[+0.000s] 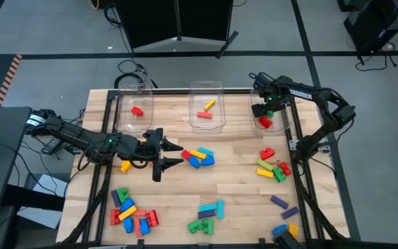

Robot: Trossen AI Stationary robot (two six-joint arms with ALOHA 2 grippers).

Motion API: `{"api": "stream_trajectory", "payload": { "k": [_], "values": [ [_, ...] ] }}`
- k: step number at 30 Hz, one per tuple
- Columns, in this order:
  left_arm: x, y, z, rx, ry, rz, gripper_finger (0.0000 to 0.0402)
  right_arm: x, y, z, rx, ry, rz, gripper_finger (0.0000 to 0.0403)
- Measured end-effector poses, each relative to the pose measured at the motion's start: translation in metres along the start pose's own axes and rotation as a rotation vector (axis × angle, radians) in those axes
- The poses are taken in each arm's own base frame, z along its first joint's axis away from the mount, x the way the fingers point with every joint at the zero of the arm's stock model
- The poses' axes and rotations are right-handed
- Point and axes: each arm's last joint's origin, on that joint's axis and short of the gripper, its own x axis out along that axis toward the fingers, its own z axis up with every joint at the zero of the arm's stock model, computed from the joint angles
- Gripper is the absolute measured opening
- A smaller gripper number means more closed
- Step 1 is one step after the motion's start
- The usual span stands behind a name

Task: Sort blocks by size
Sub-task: Put the green 2 stud game piece into the right transparent bin

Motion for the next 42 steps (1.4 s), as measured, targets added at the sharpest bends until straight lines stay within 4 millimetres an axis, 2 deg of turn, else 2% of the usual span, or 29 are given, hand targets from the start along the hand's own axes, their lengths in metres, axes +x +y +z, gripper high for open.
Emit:
{"api": "stream_trajectory", "payload": {
  "k": [4,8,12,16,21,27,34,38,42],
  "values": [
    [0.000,0.000,0.000,-0.001,-0.001,0.002,0.0234,-0.024,-0.008,-0.008,0.000,-0.096,0.042,0.0242],
    [0.000,0.000,0.000,0.031,-0.001,0.004,0.0234,-0.057,-0.019,-0.026,0.006,-0.218,0.100,0.0232],
    [0.000,0.001,0.000,0.057,-0.006,0.022,0.0234,-0.091,-0.030,-0.054,-0.003,-0.364,0.187,0.0224],
    [0.000,0.002,0.001,0.100,-0.019,0.066,0.0234,-0.120,-0.039,-0.088,-0.014,-0.487,0.362,0.0221],
    [0.000,0.003,0.001,0.188,-0.023,0.095,0.0234,-0.143,-0.049,-0.126,0.035,-0.581,0.565,0.0217],
    [0.000,0.004,0.001,0.240,-0.023,0.106,0.0234,-0.155,-0.058,-0.158,-0.005,-0.644,0.717,0.0216],
    [0.000,0.004,0.001,0.244,-0.025,0.125,0.0234,-0.159,-0.056,-0.173,-0.068,-0.686,0.827,0.0215],
    [0.000,0.005,-0.001,0.251,-0.008,0.138,0.0234,-0.155,-0.033,-0.169,-0.093,-0.764,1.014,0.0213],
    [0.000,0.007,-0.006,0.274,0.051,0.152,0.0234,-0.136,0.004,-0.166,-0.158,-0.807,1.156,0.0209]
  ]
}}
